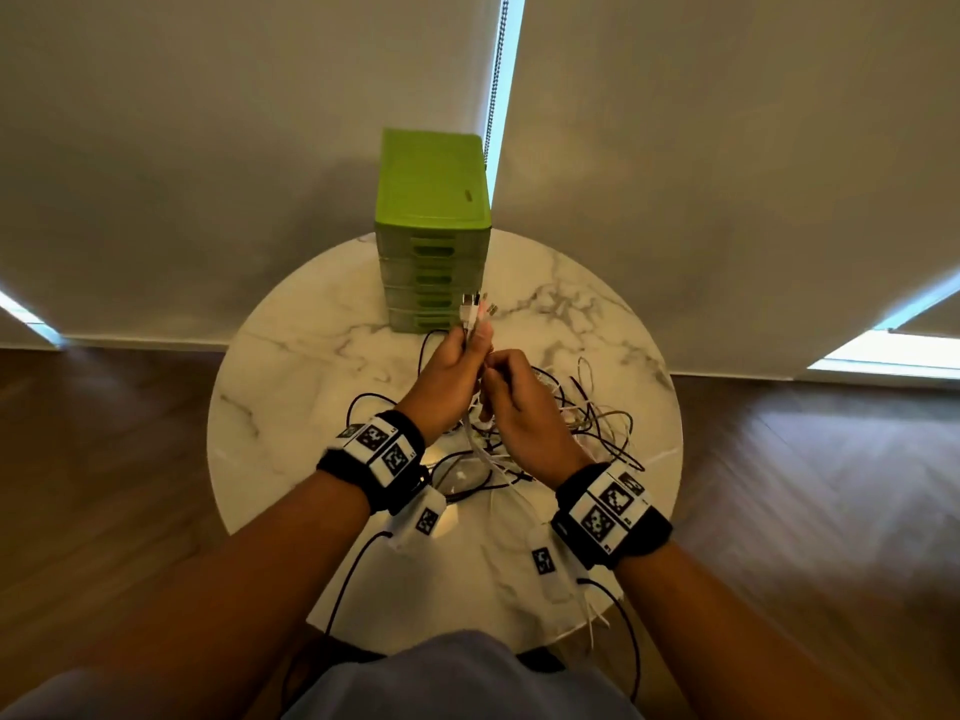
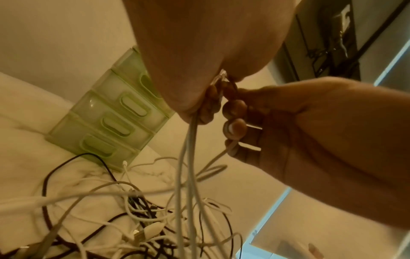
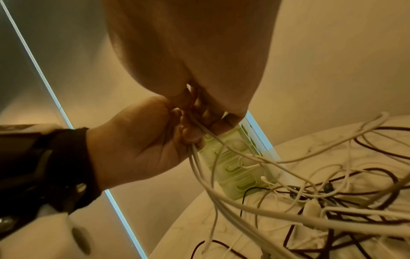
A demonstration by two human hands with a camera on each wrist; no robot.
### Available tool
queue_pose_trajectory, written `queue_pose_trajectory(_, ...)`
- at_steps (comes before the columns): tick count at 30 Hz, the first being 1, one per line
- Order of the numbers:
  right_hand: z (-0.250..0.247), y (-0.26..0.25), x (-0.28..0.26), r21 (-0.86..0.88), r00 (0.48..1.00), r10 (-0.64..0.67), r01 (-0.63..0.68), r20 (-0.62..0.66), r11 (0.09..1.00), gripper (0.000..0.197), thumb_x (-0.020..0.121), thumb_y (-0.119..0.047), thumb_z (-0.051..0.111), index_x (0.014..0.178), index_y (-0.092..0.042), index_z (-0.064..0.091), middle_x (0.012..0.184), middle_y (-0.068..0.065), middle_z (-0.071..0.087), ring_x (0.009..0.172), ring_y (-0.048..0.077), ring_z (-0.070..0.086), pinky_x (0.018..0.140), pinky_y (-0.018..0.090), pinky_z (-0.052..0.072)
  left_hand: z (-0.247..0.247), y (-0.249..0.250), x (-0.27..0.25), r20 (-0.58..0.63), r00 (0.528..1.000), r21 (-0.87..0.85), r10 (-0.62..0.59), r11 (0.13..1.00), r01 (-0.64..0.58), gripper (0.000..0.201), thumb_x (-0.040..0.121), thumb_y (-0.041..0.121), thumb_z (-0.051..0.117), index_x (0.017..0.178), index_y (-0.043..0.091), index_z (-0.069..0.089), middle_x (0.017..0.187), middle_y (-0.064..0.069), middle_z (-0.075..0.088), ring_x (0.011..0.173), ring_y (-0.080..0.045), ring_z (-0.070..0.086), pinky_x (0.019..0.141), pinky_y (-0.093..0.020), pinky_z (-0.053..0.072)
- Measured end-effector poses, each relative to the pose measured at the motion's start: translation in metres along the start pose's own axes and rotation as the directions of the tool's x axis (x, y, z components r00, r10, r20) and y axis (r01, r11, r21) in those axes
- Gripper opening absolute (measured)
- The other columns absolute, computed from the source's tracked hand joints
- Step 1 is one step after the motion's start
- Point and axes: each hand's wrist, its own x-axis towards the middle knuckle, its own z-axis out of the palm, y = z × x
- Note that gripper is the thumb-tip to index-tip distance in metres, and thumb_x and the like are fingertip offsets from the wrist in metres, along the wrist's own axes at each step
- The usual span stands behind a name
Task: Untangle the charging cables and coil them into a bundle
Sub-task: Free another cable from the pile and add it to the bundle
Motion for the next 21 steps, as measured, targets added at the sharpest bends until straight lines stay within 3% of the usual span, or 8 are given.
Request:
queue_pose_trajectory(3, -0.003, 0.005, -0.001, 0.022, 0.999, 0.025, -0.026, 0.026, 0.999, 0.02, 0.107, -0.033, 0.043, 0.108, -0.016, 0.054, 0.081, -0.013, 0.06, 0.076, 0.003, 0.057, 0.074, 0.03, 0.047, -0.005, -0.006, -0.003, -0.055, 0.994, 0.129, 0.093, 0.988, -0.085, 0.035, 0.105, 0.052, 0.035, 0.101, 0.024, 0.057, 0.089, -0.006, 0.055, 0.081, -0.017, 0.054, 0.081, -0.044, 0.052)
queue_pose_trajectory(8, -0.008, 0.028, 0.008, -0.166, 0.974, 0.083, -0.048, 0.212, 0.985, 0.048, 0.106, -0.053, 0.028, 0.082, -0.026, 0.06, 0.082, -0.005, 0.064, 0.08, 0.011, 0.06, 0.081, 0.036, 0.047, -0.014, 0.008, -0.007, -0.192, 0.972, 0.045, 0.138, 0.99, -0.132, 0.037, 0.109, 0.036, 0.028, 0.113, 0.012, 0.056, 0.084, 0.004, 0.058, 0.074, -0.005, 0.054, 0.072, -0.025, 0.048)
queue_pose_trajectory(10, -0.009, 0.049, 0.01, -0.214, 0.962, 0.069, -0.011, 0.263, 0.977, 0.046, 0.108, -0.05, 0.026, 0.075, -0.035, 0.055, 0.075, -0.009, 0.06, 0.072, 0.008, 0.057, 0.076, 0.034, 0.047, -0.022, 0.018, -0.007, -0.221, 0.957, 0.024, 0.187, 0.982, -0.186, 0.044, 0.111, 0.032, 0.024, 0.129, 0.002, 0.051, 0.075, 0.0, 0.051, 0.075, -0.013, 0.055, 0.078, -0.032, 0.051)
queue_pose_trajectory(12, -0.012, 0.07, 0.013, -0.324, 0.95, 0.116, -0.017, 0.29, 0.946, 0.051, 0.105, -0.056, 0.021, 0.071, -0.036, 0.054, 0.071, -0.009, 0.058, 0.07, 0.01, 0.056, 0.075, 0.037, 0.047, -0.037, 0.032, -0.004, -0.288, 0.938, -0.074, 0.193, 0.972, -0.223, 0.05, 0.111, 0.035, 0.025, 0.136, -0.005, 0.04, 0.069, 0.001, 0.042, 0.075, -0.017, 0.059, 0.09, -0.049, 0.056)
queue_pose_trajectory(14, -0.019, 0.086, 0.013, -0.457, 0.933, 0.204, -0.048, 0.297, 0.888, 0.065, 0.098, -0.069, 0.012, 0.076, -0.029, 0.058, 0.08, -0.007, 0.062, 0.078, 0.016, 0.057, 0.083, 0.039, 0.043, -0.058, 0.047, 0.002, -0.362, 0.915, -0.248, 0.175, 0.929, -0.276, 0.05, 0.109, 0.042, 0.03, 0.142, 0.004, 0.035, 0.067, 0.005, 0.035, 0.063, -0.013, 0.051, 0.073, -0.047, 0.061)
queue_pose_trajectory(16, -0.029, 0.095, 0.014, -0.557, 0.928, 0.242, -0.046, 0.283, 0.829, 0.06, 0.099, -0.067, 0.014, 0.09, -0.031, 0.06, 0.092, -0.01, 0.062, 0.091, 0.013, 0.054, 0.091, 0.042, 0.032, -0.079, 0.063, 0.006, -0.429, 0.89, -0.335, 0.152, 0.889, -0.313, 0.049, 0.108, 0.047, 0.031, 0.128, 0.003, 0.042, 0.064, 0.007, 0.028, 0.055, -0.009, 0.033, 0.051, -0.028, 0.044)
queue_pose_trajectory(18, -0.041, 0.094, 0.021, -0.636, 0.937, 0.25, -0.04, 0.243, 0.77, 0.043, 0.105, -0.054, 0.021, 0.098, -0.033, 0.058, 0.095, -0.014, 0.058, 0.096, 0.013, 0.052, 0.09, 0.043, 0.024, -0.093, 0.073, 0.008, -0.457, 0.875, -0.327, 0.161, 0.884, -0.334, 0.035, 0.109, 0.046, 0.029, 0.094, 0.017, 0.043, 0.062, 0.009, 0.025, 0.054, -0.008, 0.023, 0.049, -0.024, 0.025)
queue_pose_trajectory(21, -0.051, 0.082, 0.04, -0.68, 0.955, 0.259, -0.095, 0.143, 0.727, 0.036, 0.106, -0.051, 0.021, 0.096, -0.032, 0.05, 0.09, -0.008, 0.06, 0.096, 0.021, 0.056, 0.092, 0.046, 0.024, -0.095, 0.07, 0.006, -0.435, 0.883, -0.285, 0.175, 0.904, -0.32, 0.022, 0.109, 0.033, 0.04, 0.088, 0.025, 0.043, 0.059, 0.011, 0.027, 0.053, -0.006, 0.022, 0.05, -0.024, 0.019)
